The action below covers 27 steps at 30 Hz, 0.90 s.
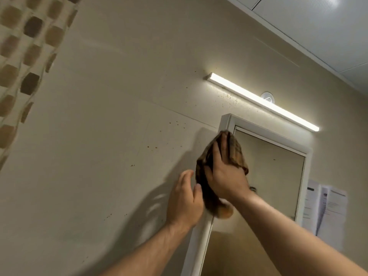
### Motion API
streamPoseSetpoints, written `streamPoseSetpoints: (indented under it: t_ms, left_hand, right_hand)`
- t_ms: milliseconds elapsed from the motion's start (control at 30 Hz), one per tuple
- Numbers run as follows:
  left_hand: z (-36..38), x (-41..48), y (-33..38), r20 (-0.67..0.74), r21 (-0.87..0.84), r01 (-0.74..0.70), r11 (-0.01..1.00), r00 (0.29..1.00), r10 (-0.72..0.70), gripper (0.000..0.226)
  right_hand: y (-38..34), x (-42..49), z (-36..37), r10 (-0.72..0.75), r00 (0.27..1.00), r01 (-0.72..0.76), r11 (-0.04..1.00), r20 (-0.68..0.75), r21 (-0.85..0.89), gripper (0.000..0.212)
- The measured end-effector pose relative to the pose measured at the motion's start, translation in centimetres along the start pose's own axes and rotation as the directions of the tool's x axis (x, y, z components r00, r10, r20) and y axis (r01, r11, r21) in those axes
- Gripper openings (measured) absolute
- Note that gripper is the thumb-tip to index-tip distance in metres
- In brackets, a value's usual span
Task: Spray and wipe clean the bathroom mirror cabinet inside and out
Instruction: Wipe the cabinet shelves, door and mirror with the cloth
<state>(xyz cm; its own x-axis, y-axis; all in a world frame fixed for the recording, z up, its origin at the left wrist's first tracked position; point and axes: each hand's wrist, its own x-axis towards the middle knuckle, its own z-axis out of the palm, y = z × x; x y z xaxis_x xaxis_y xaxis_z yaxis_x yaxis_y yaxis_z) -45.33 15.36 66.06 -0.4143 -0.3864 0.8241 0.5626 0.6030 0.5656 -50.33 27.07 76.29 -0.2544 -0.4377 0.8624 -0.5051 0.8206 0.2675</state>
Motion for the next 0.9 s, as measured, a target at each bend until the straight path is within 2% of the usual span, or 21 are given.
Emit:
streamPoseSetpoints:
  t_ms: [33, 100, 200, 300, 367, 433, 500, 600, 667, 733, 767, 800, 867, 900]
  left_hand:
    - [0.1, 0.0, 0.3, 0.029, -0.014, 0.017, 1.0, 0.999, -0.017, 0.057]
    - [0.4, -0.2, 0.4, 0.073, 0.006, -0.014, 1.0, 0.997, 0.014, 0.066]
    - [-0.6, -1.8, -1.2, 0.191, 0.208, -0.162, 0.965, 0.974, 0.122, 0.07]
    - [-1.3, -3.5, -3.1, 0.386, 0.353, -0.314, 0.881, 0.907, 0.169, 0.07]
    - [-1.0, -4.1, -3.8, 0.466, 0.367, -0.417, 0.831, 0.856, 0.224, 0.068]
    - [-0.1, -4.1, -3.8, 0.504, 0.331, -0.45, 0.83, 0.827, 0.248, 0.067]
    - [0.2, -3.9, -3.5, 0.434, 0.313, -0.392, 0.865, 0.869, 0.237, 0.065]
    - [0.7, -3.7, -2.6, 0.394, 0.313, -0.364, 0.877, 0.89, 0.229, 0.064]
    - [0.7, -4.7, -3.0, 0.402, 0.343, -0.391, 0.854, 0.883, 0.243, 0.064]
    - [0.5, -5.6, -3.4, 0.411, 0.344, -0.425, 0.838, 0.87, 0.273, 0.063]
    - [0.5, -5.8, -3.6, 0.409, 0.343, -0.433, 0.834, 0.868, 0.282, 0.063]
    - [0.6, -6.0, -3.6, 0.408, 0.34, -0.431, 0.836, 0.869, 0.282, 0.063]
    - [0.9, -6.2, -3.5, 0.387, 0.323, -0.388, 0.863, 0.887, 0.254, 0.062]
    - [1.2, -6.4, -3.3, 0.37, 0.31, -0.355, 0.882, 0.9, 0.232, 0.061]
  right_hand:
    - [-0.2, 1.0, -0.4, 0.022, 1.0, -0.022, 1.0, -0.005, 0.005, 0.08]
    - [-0.5, -0.3, 0.6, -0.032, 0.999, 0.031, 0.999, -0.034, -0.026, 0.078]
    - [-1.4, -11.4, 6.0, -0.297, 0.954, 0.299, 0.954, -0.046, 0.035, 0.067]
    - [-1.3, -21.3, 9.1, -0.499, 0.853, 0.467, 0.861, 0.153, 0.203, 0.073]
    - [-0.3, -20.8, 8.6, -0.561, 0.805, 0.535, 0.827, 0.195, 0.172, 0.07]
    - [0.7, -18.0, 7.7, -0.557, 0.824, 0.535, 0.825, 0.102, 0.181, 0.062]
    - [0.5, -15.9, 6.8, -0.496, 0.868, 0.477, 0.847, 0.026, 0.235, 0.053]
    - [-1.7, -19.7, 8.4, -0.358, 0.927, 0.309, 0.898, 0.111, 0.314, 0.057]
    - [-3.2, -25.4, 9.7, -0.368, 0.89, 0.274, 0.904, 0.271, 0.328, 0.055]
    - [-3.1, -28.4, 9.8, -0.426, 0.8, 0.299, 0.894, 0.422, 0.334, 0.046]
    - [-2.6, -28.4, 9.7, -0.45, 0.771, 0.311, 0.883, 0.451, 0.351, 0.044]
    - [-2.2, -27.8, 9.5, -0.47, 0.754, 0.338, 0.877, 0.459, 0.343, 0.043]
    - [-1.2, -26.4, 9.1, -0.532, 0.758, 0.43, 0.842, 0.376, 0.326, 0.042]
    - [-1.0, -26.2, 8.9, -0.522, 0.772, 0.408, 0.844, 0.362, 0.348, 0.041]
